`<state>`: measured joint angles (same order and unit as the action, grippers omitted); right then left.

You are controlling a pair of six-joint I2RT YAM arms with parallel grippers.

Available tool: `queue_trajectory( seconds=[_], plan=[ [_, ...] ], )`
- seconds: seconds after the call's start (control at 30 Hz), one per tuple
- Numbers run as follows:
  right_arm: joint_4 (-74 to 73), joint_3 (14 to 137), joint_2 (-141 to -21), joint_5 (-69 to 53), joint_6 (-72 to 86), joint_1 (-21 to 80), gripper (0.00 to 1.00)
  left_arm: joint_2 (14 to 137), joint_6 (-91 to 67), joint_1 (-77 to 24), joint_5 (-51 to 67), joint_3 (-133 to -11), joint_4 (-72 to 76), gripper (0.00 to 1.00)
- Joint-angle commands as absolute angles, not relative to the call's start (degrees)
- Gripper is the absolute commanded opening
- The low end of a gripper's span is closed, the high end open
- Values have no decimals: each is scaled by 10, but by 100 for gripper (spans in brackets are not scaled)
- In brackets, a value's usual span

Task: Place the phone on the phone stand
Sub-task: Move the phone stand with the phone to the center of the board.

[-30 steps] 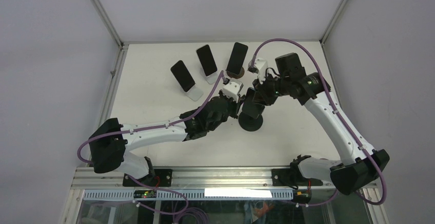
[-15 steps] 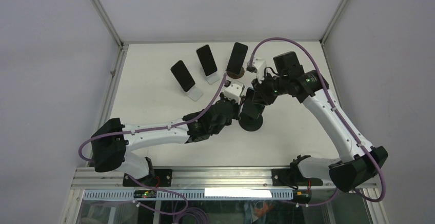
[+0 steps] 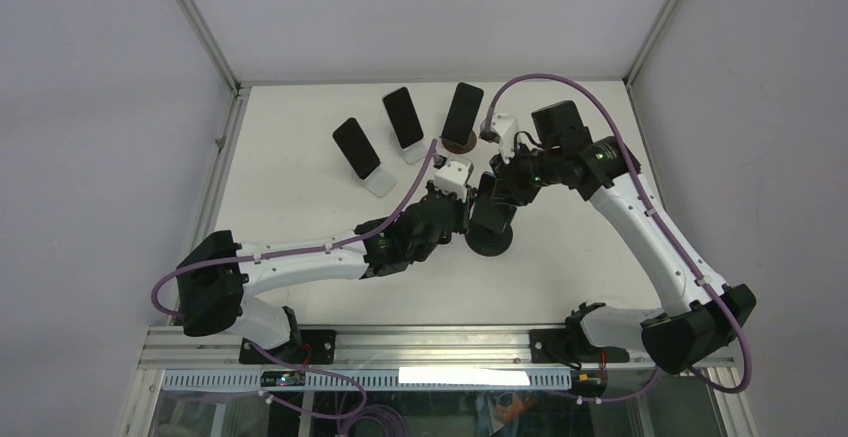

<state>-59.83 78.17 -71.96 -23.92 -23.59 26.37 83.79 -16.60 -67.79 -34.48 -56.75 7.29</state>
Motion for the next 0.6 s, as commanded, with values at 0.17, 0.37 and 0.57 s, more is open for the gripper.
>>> queue_trajectory(
  seconds=[0.17, 0.37, 0.57],
  plan=[
    [-700, 756, -757, -69, -265, 253, 0, 770, -192, -692, -358, -595, 78, 28],
    [-700, 756, -761, -66, -265, 252, 0, 756, -198, -694, -349, -594, 66, 30],
    [-700, 758, -765, -63, -265, 253, 0, 750, -211, -697, -344, -606, 34, 33]
  ],
)
